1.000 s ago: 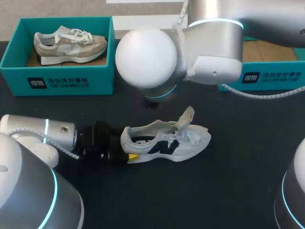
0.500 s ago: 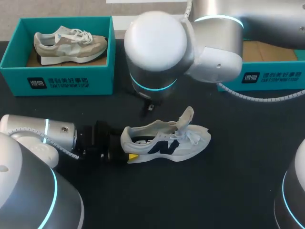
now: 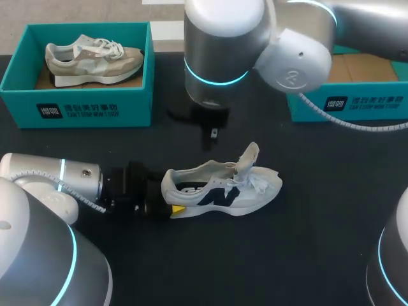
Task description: Take the shoe out of the shoebox, open the shoe tongue, remove and reinsert the insole, then place the shoe into the shoebox
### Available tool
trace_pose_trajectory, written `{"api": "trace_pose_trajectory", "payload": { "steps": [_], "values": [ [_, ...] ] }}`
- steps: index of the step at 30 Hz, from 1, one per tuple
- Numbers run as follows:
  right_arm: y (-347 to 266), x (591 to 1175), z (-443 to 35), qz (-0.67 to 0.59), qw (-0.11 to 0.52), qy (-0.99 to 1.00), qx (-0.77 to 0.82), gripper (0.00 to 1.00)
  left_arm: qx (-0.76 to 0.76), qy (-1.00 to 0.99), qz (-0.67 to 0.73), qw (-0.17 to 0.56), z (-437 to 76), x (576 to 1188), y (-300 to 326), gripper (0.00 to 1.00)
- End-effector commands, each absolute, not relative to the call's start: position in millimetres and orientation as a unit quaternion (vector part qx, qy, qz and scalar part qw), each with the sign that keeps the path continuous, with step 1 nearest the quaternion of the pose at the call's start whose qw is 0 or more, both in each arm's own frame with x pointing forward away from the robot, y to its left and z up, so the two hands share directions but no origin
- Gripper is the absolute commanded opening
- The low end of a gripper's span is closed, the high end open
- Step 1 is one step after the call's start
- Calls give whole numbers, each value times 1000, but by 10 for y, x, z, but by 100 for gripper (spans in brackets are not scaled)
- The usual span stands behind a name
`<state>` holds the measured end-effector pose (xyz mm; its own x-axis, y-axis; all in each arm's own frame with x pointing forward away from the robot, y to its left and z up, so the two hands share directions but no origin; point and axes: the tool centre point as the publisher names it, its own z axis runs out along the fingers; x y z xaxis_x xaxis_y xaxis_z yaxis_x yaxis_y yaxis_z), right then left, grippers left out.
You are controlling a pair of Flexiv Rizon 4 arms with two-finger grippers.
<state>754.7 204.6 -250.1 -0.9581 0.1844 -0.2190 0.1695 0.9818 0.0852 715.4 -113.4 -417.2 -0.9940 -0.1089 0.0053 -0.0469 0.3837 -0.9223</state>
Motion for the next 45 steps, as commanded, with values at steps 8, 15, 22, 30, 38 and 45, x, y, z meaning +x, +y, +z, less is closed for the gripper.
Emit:
{"api": "trace_pose_trajectory", "payload": {
  "steps": [8,15,22,30,38,45],
  "values": [
    [2225,7477,-3091,-28,79,995,46,0,-47,832,-552,27,-4248,7149,-1154,0],
    [2349,7456,-3382,-24,52,998,25,0,-47,832,-552,27,-4248,7149,-1154,0],
    [2339,7390,-3604,-42,20,999,25,0,-47,832,-552,27,-4248,7149,-1154,0],
    [2220,7289,-3740,-46,22,997,55,0,-47,832,-552,27,-4248,7149,-1154,0],
    [2176,7354,-3823,-56,24,996,69,0,-47,832,-552,27,-4248,7149,-1154,0],
    [2161,7429,-3843,-53,36,995,75,35,-47,832,-552,27,-4248,7149,-1154,0]
  ]
}}
